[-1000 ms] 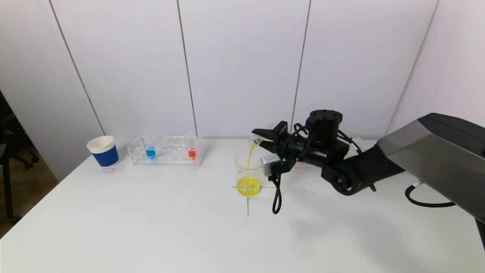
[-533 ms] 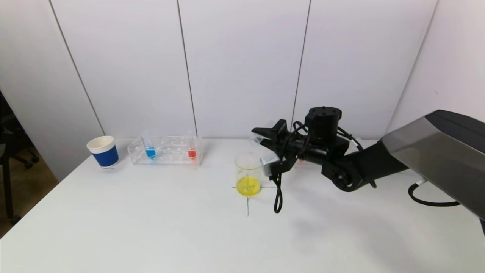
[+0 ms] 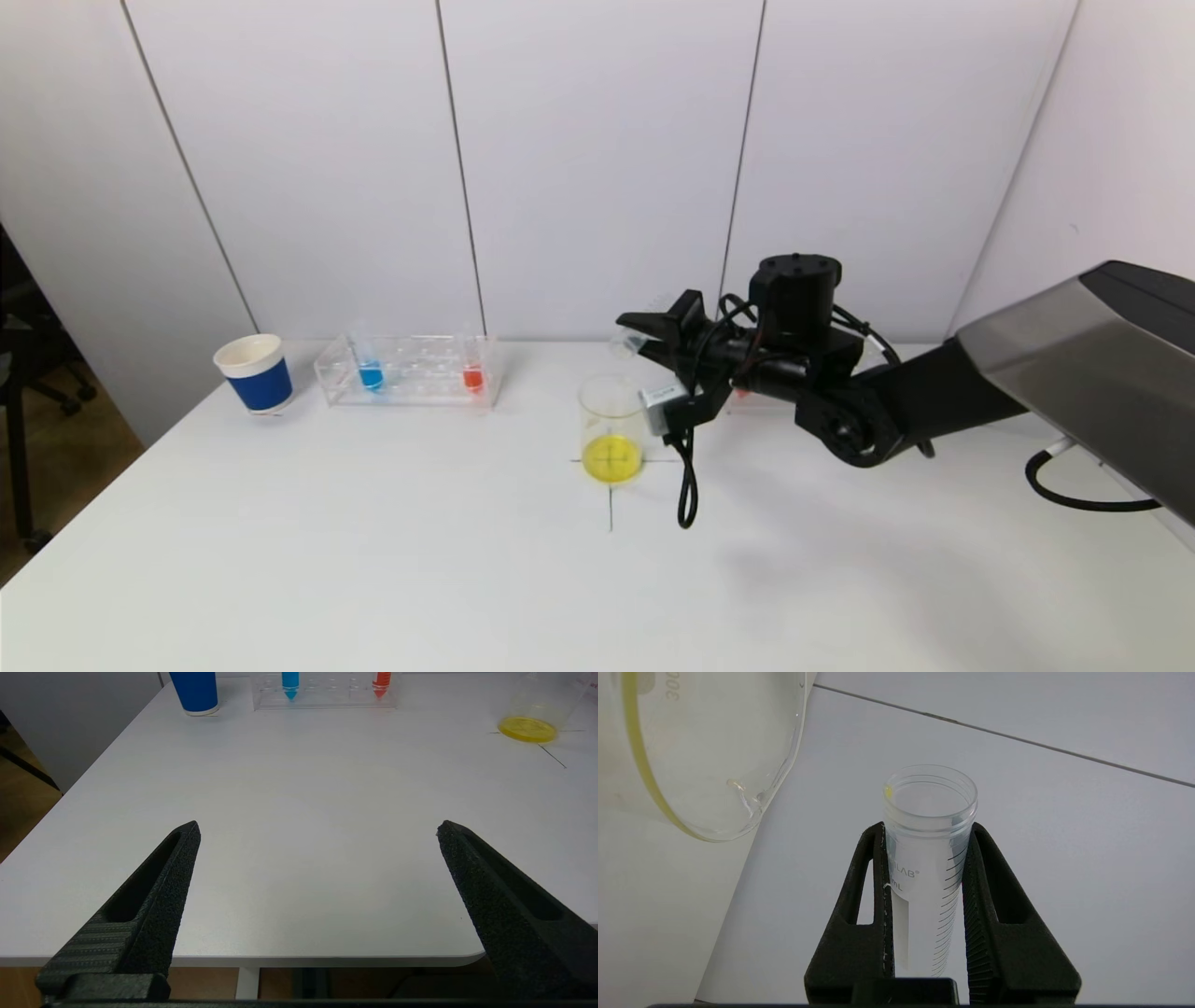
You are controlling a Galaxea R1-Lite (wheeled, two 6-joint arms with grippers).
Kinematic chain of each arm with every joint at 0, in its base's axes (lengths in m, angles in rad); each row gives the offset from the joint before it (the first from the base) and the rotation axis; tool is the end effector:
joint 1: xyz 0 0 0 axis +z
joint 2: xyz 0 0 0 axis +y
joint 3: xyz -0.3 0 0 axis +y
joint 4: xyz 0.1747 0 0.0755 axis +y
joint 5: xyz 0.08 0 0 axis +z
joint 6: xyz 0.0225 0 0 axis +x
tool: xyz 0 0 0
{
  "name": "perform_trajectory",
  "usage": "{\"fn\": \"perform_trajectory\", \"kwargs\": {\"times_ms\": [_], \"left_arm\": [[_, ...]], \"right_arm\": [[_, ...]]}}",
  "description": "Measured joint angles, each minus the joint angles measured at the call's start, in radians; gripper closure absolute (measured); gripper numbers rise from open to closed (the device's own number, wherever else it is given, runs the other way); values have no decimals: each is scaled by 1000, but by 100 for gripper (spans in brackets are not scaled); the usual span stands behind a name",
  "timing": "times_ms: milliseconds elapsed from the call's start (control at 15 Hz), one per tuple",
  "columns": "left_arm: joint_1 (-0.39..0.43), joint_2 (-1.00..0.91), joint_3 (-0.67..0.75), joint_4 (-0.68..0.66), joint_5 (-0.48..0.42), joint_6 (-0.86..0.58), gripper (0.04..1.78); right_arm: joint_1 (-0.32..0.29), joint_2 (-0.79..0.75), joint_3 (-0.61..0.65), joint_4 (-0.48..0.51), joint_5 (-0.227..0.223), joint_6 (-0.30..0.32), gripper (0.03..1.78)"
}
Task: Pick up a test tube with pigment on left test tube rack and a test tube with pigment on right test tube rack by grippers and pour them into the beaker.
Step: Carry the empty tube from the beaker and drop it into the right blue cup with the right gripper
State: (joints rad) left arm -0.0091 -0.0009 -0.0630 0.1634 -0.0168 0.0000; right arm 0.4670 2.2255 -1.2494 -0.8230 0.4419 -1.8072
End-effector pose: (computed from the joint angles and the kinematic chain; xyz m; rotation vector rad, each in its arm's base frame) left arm -0.0285 -0.0001 0.0761 -0.0004 0.0995 -0.0259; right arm 0.3906 0.2077 0.1203 -1.6647 -0.7008 0.7821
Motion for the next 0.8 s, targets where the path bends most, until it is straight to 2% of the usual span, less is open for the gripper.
{"fn": "perform_trajectory", "kwargs": {"times_ms": [133, 200, 400, 533, 800], "left_arm": [[0, 0, 0, 0, 0, 0, 5], [0, 0, 0, 0, 0, 0, 5], [0, 0, 0, 0, 0, 0, 5], [0, 0, 0, 0, 0, 0, 5], [0, 0, 0, 0, 0, 0, 5]], "right_arm": [[4, -1, 4, -14, 1, 54, 133], [9, -2, 9, -32, -4, 108, 133], [36, -1, 23, -154, -62, 314, 133], [53, -2, 41, -200, -103, 441, 133], [59, -11, 59, -230, -129, 584, 133]]}}
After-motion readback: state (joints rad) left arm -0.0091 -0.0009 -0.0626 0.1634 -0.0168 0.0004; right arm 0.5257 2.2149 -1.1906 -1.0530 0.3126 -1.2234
